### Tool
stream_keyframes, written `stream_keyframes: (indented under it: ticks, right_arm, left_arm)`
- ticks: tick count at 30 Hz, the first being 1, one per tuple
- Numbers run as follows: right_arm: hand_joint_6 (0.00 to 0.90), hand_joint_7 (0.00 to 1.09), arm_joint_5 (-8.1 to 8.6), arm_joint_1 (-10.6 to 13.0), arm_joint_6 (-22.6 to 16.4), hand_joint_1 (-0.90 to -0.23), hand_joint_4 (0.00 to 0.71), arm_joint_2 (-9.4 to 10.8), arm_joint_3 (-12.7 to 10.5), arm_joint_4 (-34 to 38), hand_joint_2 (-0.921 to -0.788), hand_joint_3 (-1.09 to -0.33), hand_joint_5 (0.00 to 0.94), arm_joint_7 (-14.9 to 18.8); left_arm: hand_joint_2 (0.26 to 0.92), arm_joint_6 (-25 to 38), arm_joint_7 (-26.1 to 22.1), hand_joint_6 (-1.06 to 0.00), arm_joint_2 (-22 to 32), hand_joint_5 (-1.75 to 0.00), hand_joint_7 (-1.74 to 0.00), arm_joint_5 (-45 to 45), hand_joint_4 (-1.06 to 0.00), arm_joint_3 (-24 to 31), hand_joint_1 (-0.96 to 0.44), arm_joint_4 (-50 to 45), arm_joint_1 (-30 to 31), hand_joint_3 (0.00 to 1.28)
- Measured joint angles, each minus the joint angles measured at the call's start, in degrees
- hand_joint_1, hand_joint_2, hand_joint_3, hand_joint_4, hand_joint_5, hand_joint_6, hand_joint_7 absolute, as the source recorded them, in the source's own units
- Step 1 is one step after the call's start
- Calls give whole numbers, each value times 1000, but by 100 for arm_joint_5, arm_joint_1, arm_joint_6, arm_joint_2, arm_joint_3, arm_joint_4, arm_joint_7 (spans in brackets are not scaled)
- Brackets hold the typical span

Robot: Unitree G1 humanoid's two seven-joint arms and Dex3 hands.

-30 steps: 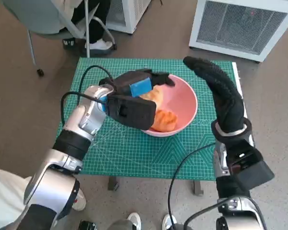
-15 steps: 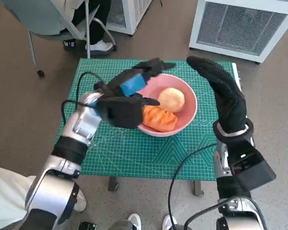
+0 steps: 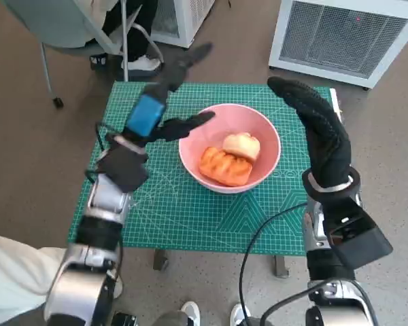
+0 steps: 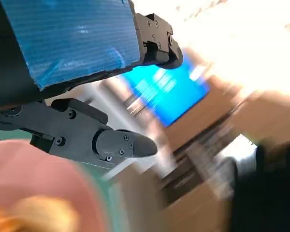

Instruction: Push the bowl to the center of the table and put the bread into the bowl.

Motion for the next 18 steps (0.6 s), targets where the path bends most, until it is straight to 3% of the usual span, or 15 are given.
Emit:
stream_keyframes:
  ticks: [8, 18]
  right_arm:
    - [-1, 755, -67, -91, 233, -571, 201, 88, 1, -182, -921, -859, 270, -287]
    - [-1, 774, -230, -234, 396, -571, 211, 101, 32, -331, -921, -864, 250, -431]
  left_arm:
    - [921, -474, 226, -162, -334, -5, -378, -237, -300, 101, -389, -963, 786, 404]
    - [921, -754, 144, -149, -408, -1, -357, -403, -273, 134, -452, -1097, 952, 453]
